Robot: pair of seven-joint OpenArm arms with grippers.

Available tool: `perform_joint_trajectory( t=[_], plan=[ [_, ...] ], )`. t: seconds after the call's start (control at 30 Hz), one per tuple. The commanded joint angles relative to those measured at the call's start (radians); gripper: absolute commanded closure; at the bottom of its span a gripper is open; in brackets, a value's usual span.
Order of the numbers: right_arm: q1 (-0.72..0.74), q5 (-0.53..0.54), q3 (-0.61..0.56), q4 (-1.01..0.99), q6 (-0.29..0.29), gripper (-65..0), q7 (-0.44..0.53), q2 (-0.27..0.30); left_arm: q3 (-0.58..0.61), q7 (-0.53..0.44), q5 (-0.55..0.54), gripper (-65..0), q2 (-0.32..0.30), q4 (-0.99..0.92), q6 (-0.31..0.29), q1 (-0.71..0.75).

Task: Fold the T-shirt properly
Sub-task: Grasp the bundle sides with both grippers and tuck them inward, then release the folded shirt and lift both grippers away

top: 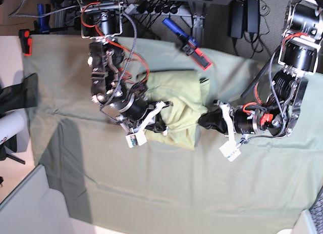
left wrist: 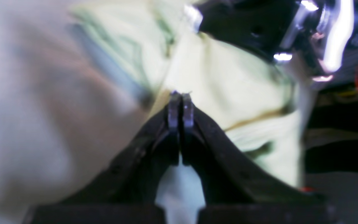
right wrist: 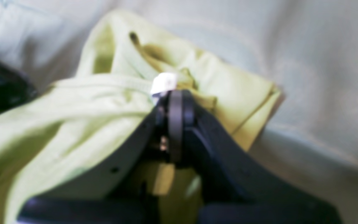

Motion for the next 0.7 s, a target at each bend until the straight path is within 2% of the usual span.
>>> perform_joint_trajectory(
  t=[0.0, 0.17, 0.3, 0.47, 0.67],
  plan=[
    [0.018, -0.008, 0.003, -0.008, 0.032, 0.0, 0.011, 0.005, -0.004, -0.051, 0.003, 0.0, -0.002, 0.014, -0.009, -0.016],
    [0.018, -0.006, 0.003, -0.058, 0.032, 0.0, 0.03, 0.005, -0.004, -0.137, 0.087, 0.0, 0.0, 0.014, -0.009, 0.002],
    [0.018, 0.003, 0.003, -0.042, 0.032, 0.0, 0.031, 0.005, -0.005, -0.14, 0.048, 0.0, 0.0, 0.014, -0.009, -0.013],
    [0.005, 0.02, 0.003, 0.057, 0.033, 0.0, 0.026, 0.005, -0.038, -0.011, -0.095, 0.0, -0.001, 0.061, -0.009, -0.048],
    [-0.05, 0.02, 0.003, 0.259, 0.032, 0.0, 0.002, 0.005, -0.162, 0.122, -0.159, 0.0, -0.003, 0.253, -0.009, -0.009]
  ],
)
